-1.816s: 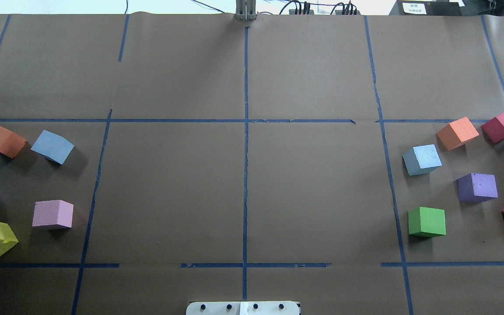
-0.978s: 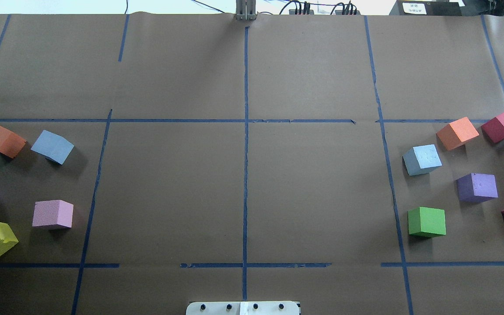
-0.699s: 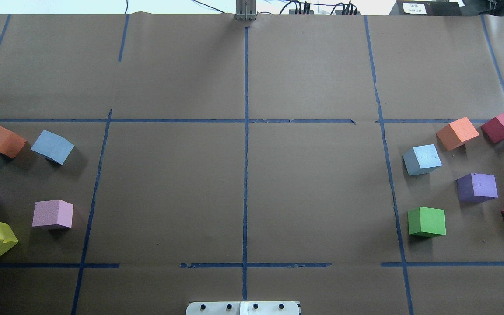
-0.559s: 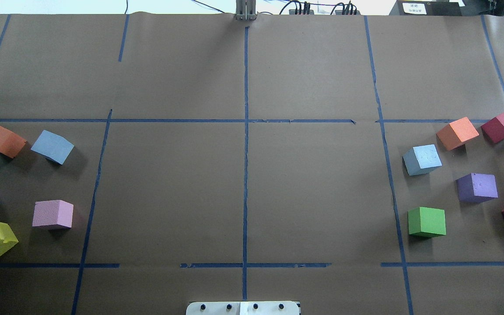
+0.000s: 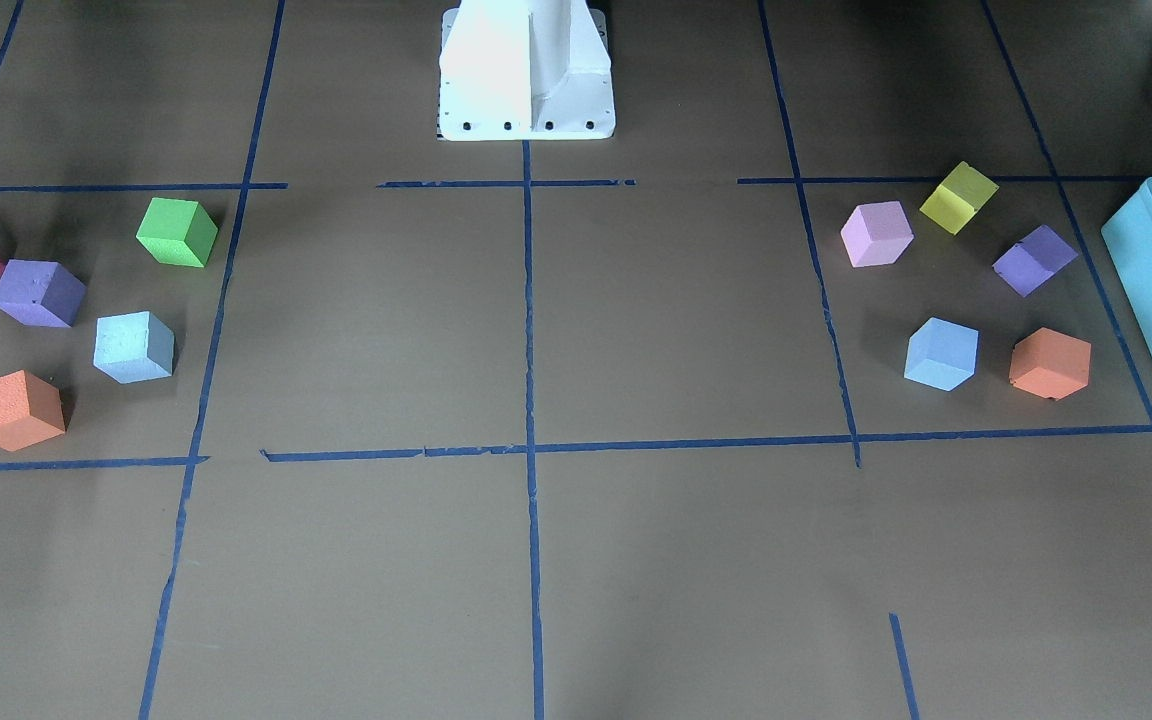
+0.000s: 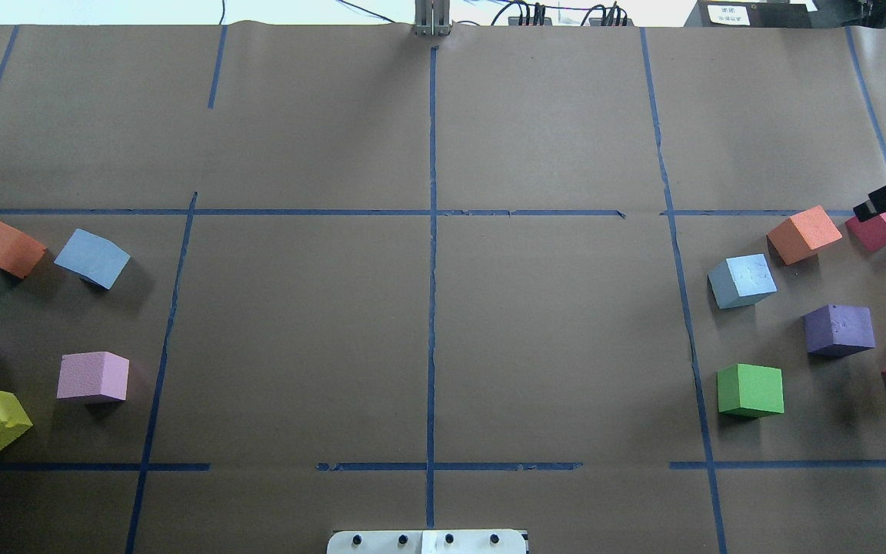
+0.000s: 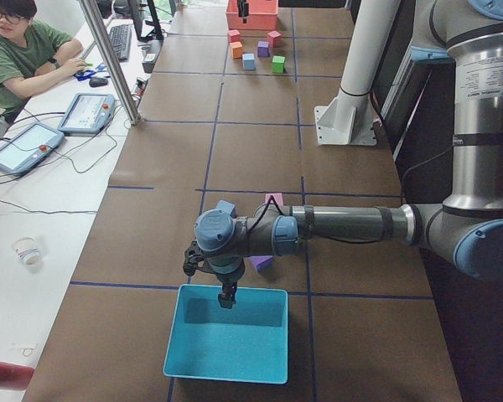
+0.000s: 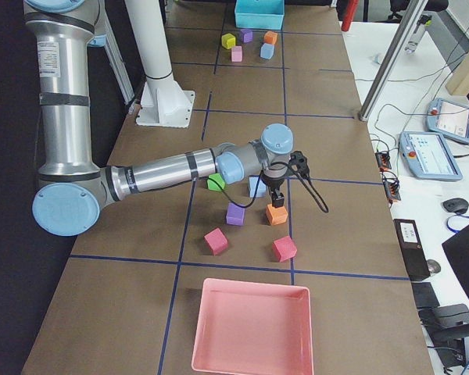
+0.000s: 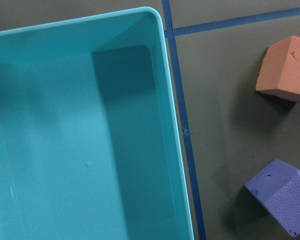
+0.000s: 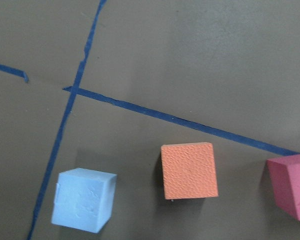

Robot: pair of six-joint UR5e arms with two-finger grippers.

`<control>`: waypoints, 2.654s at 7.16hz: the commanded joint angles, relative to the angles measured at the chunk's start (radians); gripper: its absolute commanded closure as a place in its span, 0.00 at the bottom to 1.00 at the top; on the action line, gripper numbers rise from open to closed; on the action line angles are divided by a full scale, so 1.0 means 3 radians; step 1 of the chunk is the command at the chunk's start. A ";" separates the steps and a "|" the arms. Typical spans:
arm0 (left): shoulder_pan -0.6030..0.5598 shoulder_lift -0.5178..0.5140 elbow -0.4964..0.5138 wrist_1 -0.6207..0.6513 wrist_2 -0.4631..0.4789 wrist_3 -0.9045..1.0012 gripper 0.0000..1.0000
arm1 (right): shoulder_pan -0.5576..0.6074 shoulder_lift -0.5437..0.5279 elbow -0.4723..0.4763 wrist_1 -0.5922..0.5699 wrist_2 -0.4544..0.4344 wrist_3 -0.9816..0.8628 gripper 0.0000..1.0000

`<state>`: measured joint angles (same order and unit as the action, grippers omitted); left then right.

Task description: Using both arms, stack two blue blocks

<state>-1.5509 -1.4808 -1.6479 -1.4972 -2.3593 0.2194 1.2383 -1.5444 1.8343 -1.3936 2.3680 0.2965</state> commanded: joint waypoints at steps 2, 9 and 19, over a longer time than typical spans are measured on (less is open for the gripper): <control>0.0000 0.0002 0.0011 -0.0005 0.0000 -0.0005 0.00 | -0.0471 0.0116 0.0226 0.0003 -0.0411 0.0958 0.00; 0.0005 -0.0003 -0.0004 -0.0005 0.0000 0.0000 0.00 | -0.1167 0.0096 -0.0229 0.0729 -0.0914 0.1487 0.00; 0.0000 -0.0003 -0.0004 -0.0005 0.0000 0.0000 0.00 | -0.1418 0.0375 -0.0383 0.0673 -0.0980 0.1588 0.94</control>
<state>-1.5499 -1.4818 -1.6490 -1.4987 -2.3593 0.2194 0.8139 -1.4806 1.7069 -1.1790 2.0722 0.7534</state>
